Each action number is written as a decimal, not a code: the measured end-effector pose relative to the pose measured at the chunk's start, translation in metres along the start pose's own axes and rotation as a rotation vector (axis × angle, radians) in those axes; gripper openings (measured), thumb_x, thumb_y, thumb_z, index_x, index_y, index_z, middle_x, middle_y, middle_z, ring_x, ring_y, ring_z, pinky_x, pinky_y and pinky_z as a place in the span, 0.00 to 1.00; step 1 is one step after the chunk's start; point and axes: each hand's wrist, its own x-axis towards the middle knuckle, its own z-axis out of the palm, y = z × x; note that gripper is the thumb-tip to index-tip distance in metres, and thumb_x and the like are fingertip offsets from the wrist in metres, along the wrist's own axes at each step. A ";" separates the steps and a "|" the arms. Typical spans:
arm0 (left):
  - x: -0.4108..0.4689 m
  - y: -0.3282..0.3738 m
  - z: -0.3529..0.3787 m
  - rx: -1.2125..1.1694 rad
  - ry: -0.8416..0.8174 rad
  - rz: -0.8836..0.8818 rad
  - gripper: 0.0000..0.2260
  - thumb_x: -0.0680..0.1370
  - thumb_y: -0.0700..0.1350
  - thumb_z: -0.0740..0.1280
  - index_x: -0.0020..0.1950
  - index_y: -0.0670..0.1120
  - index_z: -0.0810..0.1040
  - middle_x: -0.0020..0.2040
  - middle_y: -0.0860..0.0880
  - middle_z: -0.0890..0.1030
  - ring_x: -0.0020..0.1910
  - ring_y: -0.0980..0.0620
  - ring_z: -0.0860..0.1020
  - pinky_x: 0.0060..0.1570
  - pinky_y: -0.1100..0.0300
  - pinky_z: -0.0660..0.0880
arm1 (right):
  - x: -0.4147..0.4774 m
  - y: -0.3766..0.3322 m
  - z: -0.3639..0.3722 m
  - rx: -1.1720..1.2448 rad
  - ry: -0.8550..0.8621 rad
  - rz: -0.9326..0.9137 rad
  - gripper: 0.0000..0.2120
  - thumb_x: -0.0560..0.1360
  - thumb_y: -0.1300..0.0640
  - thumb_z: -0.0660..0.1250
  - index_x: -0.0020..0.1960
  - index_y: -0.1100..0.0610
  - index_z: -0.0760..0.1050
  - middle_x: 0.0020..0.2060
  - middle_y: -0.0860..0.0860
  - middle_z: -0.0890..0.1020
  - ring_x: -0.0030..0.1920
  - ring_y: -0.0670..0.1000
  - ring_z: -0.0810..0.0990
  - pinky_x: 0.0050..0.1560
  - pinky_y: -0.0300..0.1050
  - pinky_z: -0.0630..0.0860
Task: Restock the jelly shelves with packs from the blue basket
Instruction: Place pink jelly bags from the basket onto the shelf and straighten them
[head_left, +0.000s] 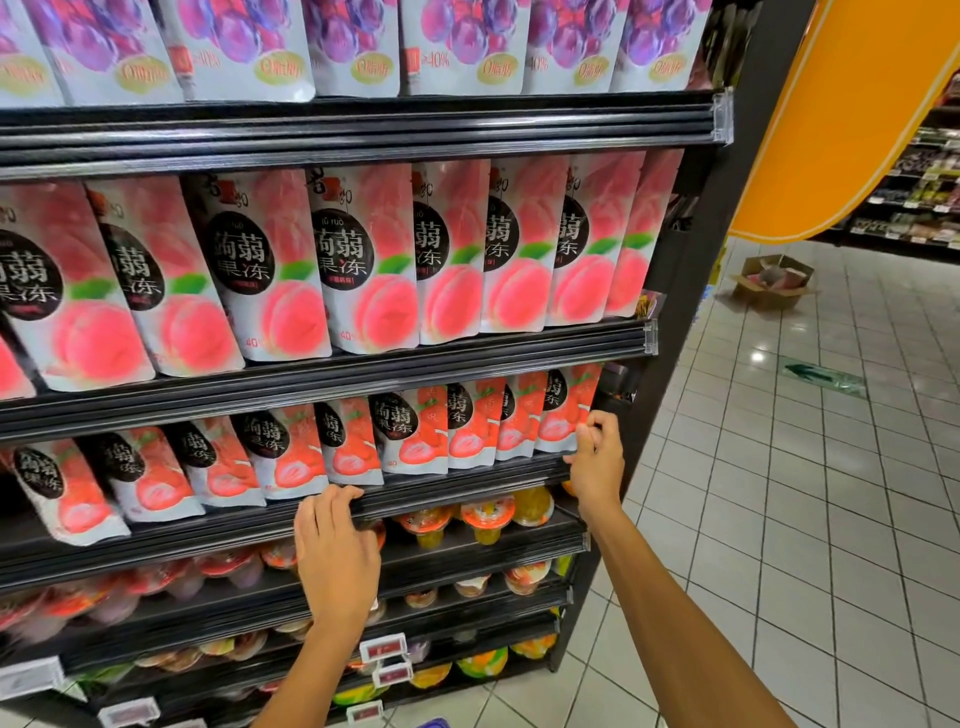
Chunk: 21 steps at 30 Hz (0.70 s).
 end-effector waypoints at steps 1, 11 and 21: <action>0.000 0.000 0.000 -0.003 0.004 0.002 0.24 0.67 0.33 0.71 0.62 0.43 0.71 0.61 0.45 0.73 0.65 0.39 0.68 0.70 0.44 0.63 | 0.001 0.000 -0.001 0.005 -0.010 0.000 0.04 0.83 0.59 0.57 0.53 0.54 0.70 0.48 0.59 0.80 0.49 0.58 0.81 0.37 0.43 0.80; 0.003 0.004 0.000 -0.014 0.008 0.000 0.25 0.66 0.33 0.71 0.62 0.44 0.71 0.60 0.45 0.73 0.64 0.40 0.68 0.70 0.45 0.64 | -0.002 0.001 -0.007 0.056 0.051 -0.024 0.04 0.82 0.57 0.61 0.54 0.51 0.73 0.48 0.50 0.82 0.47 0.48 0.83 0.37 0.35 0.80; 0.001 0.005 -0.008 -0.009 -0.034 -0.019 0.25 0.66 0.33 0.72 0.61 0.44 0.73 0.61 0.45 0.74 0.64 0.40 0.69 0.70 0.47 0.65 | -0.019 0.005 -0.003 0.053 0.104 0.016 0.10 0.81 0.57 0.61 0.60 0.51 0.76 0.50 0.44 0.81 0.47 0.45 0.82 0.51 0.44 0.79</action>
